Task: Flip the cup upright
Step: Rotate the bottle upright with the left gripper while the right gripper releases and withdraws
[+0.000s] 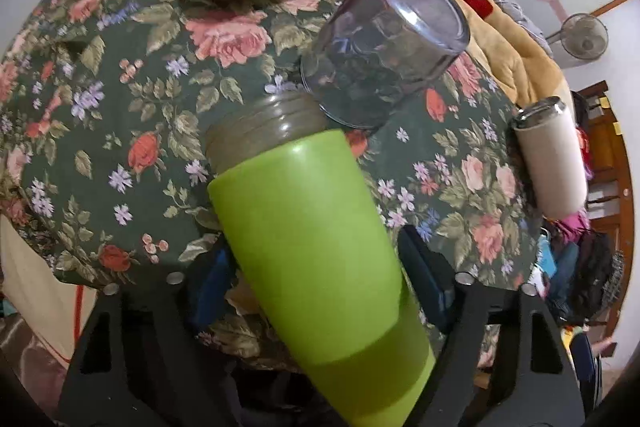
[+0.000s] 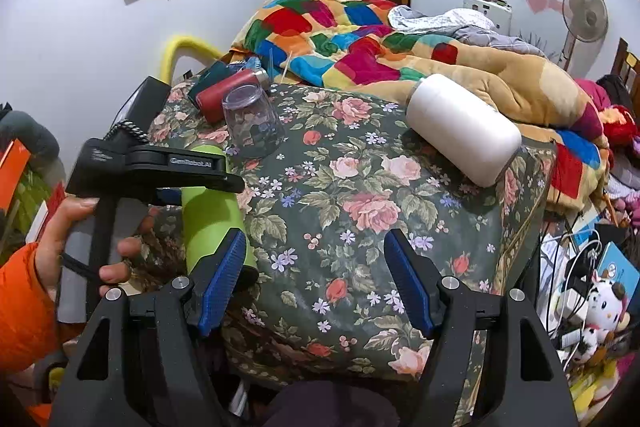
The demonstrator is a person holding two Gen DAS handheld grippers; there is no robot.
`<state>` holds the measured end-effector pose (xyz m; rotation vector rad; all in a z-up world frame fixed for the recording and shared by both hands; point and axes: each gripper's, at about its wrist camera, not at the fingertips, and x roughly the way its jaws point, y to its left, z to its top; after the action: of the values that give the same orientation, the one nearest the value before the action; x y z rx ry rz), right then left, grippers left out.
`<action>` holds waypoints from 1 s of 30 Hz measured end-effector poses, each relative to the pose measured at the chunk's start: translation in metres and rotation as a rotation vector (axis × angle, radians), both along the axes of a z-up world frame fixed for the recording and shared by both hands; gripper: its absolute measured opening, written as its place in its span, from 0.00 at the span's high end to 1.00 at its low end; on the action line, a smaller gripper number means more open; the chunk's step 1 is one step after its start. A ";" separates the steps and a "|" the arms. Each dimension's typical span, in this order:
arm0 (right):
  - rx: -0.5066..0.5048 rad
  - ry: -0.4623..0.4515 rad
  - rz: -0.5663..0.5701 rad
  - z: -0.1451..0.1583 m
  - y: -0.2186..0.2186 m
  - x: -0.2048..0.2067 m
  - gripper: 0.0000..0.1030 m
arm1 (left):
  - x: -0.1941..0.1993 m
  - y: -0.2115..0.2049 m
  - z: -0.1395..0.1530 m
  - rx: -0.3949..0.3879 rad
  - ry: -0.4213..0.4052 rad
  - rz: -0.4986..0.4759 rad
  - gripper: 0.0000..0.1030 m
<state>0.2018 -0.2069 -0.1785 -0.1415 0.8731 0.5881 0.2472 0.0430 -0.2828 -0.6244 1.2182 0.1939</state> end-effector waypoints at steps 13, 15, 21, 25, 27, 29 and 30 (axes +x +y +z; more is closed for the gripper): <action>0.026 0.024 -0.026 -0.003 -0.005 -0.005 0.34 | -0.025 -0.007 0.046 0.058 -0.154 -0.043 0.39; 0.025 0.017 -0.033 -0.001 -0.005 -0.005 0.34 | -0.032 -0.015 0.065 0.118 -0.209 -0.083 0.39; 0.037 -0.004 -0.041 0.007 -0.006 -0.005 0.34 | -0.052 -0.039 0.115 0.265 -0.357 -0.166 0.40; 0.048 -0.018 -0.048 0.013 -0.005 -0.004 0.34 | -0.049 -0.048 0.137 0.326 -0.429 -0.181 0.39; 0.054 -0.025 -0.056 0.015 -0.006 -0.003 0.34 | -0.045 -0.051 0.145 0.355 -0.459 -0.186 0.39; 0.056 -0.029 -0.060 0.017 -0.007 -0.001 0.34 | -0.036 -0.051 0.154 0.375 -0.478 -0.188 0.39; 0.056 -0.032 -0.066 0.018 -0.008 0.000 0.34 | -0.032 -0.050 0.156 0.377 -0.485 -0.191 0.39</action>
<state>0.2019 -0.2144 -0.1602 -0.0711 0.8262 0.5469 0.2150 -0.0072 -0.1266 -0.2024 0.7373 0.0981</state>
